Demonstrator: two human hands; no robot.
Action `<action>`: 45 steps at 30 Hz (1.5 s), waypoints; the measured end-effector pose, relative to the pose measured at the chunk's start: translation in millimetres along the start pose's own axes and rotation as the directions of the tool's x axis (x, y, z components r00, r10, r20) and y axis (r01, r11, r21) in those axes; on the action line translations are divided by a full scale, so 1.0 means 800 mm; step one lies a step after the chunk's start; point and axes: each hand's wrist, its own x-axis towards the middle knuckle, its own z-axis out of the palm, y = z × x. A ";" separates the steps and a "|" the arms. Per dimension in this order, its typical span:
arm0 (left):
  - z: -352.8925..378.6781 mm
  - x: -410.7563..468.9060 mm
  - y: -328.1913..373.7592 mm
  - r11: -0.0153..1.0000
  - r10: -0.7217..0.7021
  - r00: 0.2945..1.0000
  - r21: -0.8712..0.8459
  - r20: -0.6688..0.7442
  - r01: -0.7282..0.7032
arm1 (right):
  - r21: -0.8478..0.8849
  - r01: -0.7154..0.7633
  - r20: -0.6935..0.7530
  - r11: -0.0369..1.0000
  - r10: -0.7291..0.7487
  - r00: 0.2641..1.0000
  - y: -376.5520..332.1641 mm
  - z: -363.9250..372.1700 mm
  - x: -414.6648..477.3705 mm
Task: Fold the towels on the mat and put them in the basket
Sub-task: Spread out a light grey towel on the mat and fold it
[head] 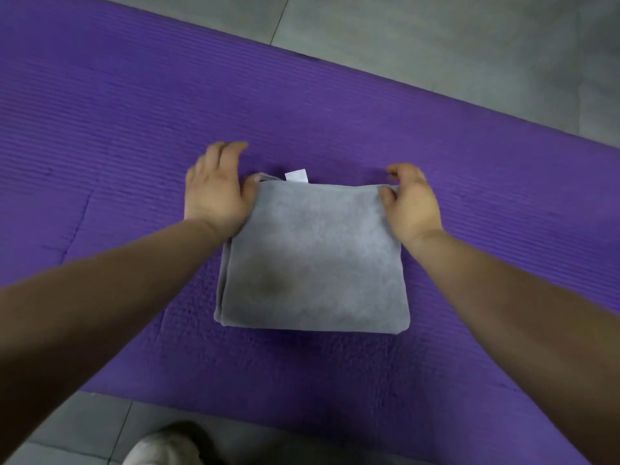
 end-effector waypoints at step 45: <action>-0.017 -0.069 -0.009 0.931 -0.246 0.960 -0.244 0.130 0.272 | 0.085 -0.074 0.002 0.994 0.074 0.997 0.006 -0.011 -0.077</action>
